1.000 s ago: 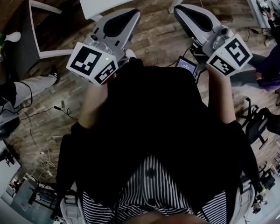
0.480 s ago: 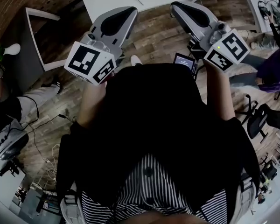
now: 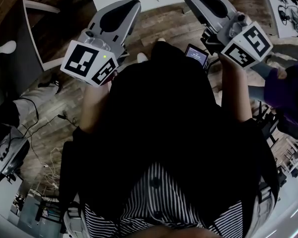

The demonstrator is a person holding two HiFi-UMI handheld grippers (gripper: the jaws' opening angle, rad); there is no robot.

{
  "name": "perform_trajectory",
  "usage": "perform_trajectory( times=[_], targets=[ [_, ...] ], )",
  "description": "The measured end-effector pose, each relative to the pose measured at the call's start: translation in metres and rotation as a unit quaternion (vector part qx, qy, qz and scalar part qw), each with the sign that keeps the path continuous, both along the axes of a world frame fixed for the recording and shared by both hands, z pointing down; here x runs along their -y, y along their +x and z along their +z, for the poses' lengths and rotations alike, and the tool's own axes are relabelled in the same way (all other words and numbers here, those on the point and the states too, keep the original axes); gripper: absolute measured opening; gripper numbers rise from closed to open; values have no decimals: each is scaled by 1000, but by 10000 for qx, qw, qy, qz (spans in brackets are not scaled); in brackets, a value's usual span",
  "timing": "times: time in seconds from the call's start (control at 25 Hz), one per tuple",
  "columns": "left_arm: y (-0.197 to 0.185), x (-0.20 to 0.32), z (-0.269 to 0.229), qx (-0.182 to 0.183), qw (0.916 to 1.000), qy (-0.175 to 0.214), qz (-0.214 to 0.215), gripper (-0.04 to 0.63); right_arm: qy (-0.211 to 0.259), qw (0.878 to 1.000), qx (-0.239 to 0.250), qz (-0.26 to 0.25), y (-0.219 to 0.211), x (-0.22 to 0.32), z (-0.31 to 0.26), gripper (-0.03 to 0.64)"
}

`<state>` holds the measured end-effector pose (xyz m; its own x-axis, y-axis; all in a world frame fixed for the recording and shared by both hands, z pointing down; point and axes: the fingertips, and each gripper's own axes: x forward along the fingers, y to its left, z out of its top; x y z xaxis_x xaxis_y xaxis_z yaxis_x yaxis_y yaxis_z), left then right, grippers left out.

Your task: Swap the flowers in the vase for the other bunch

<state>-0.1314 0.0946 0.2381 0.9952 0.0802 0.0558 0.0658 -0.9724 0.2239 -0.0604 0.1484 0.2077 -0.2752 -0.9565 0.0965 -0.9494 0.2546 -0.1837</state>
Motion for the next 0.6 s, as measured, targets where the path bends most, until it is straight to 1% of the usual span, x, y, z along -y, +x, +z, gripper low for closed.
perform_trajectory(
  times=[0.16,0.32,0.48,0.6],
  targets=[
    [9,18,-4,20,10000,18,-85,6,27,10000,32,-39,14,19,-3,3],
    [44,41,-3,37,9999,38,-164,6,63,9998,70,-150,50,46,0,3],
    [68,59,-5,23,9997,58,-235,6,104,9996,82,-260,70,64,0,3],
    [93,76,-3,31,9997,49,-255,7,92,9994,85,-310,92,82,3,3]
  ],
)
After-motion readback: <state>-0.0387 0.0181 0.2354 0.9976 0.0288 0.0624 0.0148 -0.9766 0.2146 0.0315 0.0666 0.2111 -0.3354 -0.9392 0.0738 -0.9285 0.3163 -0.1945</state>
